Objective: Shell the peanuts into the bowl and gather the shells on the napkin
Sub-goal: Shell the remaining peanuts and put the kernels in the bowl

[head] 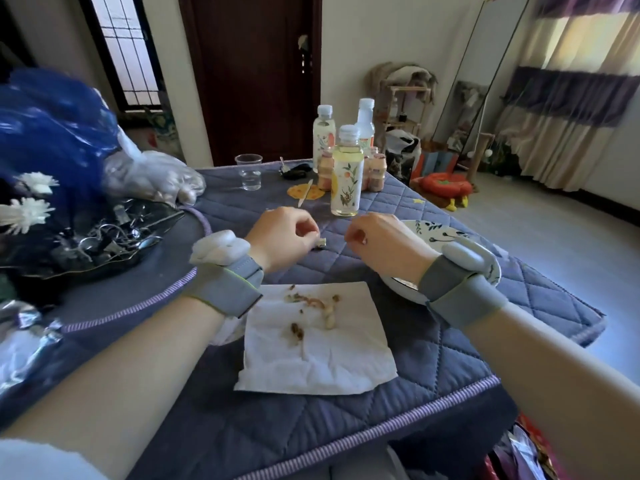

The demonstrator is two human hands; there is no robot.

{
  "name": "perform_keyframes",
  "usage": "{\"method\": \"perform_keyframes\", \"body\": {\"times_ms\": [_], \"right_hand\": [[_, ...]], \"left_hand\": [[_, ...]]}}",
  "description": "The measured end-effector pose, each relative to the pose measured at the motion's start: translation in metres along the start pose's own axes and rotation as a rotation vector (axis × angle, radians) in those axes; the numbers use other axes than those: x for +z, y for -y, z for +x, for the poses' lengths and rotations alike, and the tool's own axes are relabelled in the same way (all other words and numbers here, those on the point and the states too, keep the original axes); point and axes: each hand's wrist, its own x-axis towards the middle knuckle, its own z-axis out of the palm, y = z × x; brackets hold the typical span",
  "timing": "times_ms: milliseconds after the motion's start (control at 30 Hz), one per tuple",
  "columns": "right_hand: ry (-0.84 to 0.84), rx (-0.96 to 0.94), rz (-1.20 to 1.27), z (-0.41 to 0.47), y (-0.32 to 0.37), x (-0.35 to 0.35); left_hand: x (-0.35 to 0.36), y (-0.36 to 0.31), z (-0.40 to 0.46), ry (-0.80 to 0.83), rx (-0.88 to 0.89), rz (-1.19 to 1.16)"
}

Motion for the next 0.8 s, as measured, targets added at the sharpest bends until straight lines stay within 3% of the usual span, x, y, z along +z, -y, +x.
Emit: {"method": "perform_keyframes", "body": {"times_ms": [267, 433, 800], "right_hand": [[0.116, -0.098, 0.048, 0.034, 0.047, 0.052], [0.211, -0.108, 0.026, 0.052, 0.064, 0.08], [0.249, -0.083, -0.045, 0.064, 0.077, 0.101]], "left_hand": [[-0.013, 0.077, -0.049, 0.009, -0.2, 0.081], [-0.005, 0.102, -0.069, 0.087, -0.157, 0.152], [0.009, 0.112, -0.074, -0.013, -0.131, 0.079]]}}
